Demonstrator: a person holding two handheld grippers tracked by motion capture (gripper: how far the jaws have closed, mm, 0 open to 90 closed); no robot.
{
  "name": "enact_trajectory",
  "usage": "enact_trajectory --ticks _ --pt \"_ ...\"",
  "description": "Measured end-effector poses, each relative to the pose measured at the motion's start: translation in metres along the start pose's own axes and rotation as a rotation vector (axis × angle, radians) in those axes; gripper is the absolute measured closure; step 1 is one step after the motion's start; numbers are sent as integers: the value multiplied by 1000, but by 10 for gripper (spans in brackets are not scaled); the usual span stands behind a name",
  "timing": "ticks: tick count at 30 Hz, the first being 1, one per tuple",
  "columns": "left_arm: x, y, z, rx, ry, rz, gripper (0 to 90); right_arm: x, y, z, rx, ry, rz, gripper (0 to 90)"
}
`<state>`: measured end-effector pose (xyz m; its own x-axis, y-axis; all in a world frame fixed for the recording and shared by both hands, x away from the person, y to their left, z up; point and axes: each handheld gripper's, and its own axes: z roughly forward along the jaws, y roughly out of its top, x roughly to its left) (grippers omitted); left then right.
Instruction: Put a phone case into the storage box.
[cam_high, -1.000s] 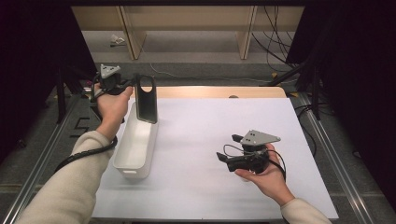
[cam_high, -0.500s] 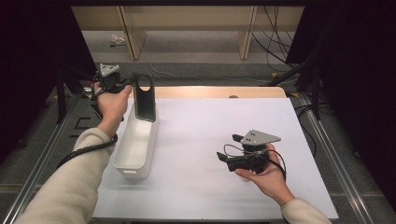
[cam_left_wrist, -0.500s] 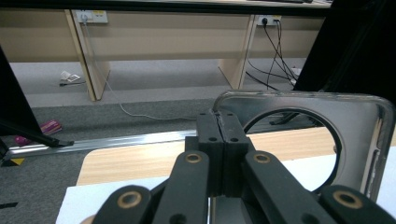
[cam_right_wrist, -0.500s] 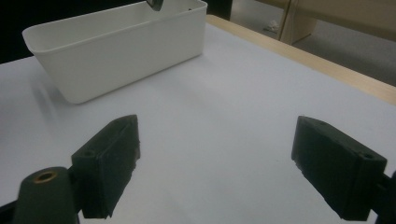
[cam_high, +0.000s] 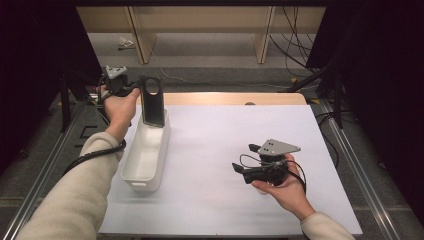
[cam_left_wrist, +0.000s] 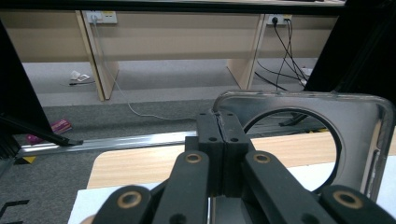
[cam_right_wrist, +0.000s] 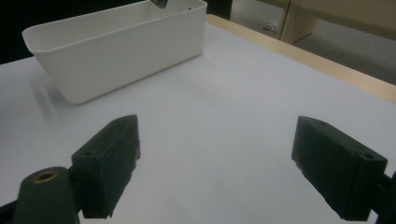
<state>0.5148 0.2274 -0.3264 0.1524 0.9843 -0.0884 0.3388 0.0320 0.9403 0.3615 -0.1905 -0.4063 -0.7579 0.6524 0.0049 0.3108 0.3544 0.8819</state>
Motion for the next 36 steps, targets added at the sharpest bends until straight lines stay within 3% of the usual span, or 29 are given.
enact_trajectory --ticks 17,36 --pt "10 -5 16 10 51 -16 891 0 0 0 -3 3 5 162" --pt "9 -13 29 25 63 -16 890 0 0 0 -6 3 8 162"
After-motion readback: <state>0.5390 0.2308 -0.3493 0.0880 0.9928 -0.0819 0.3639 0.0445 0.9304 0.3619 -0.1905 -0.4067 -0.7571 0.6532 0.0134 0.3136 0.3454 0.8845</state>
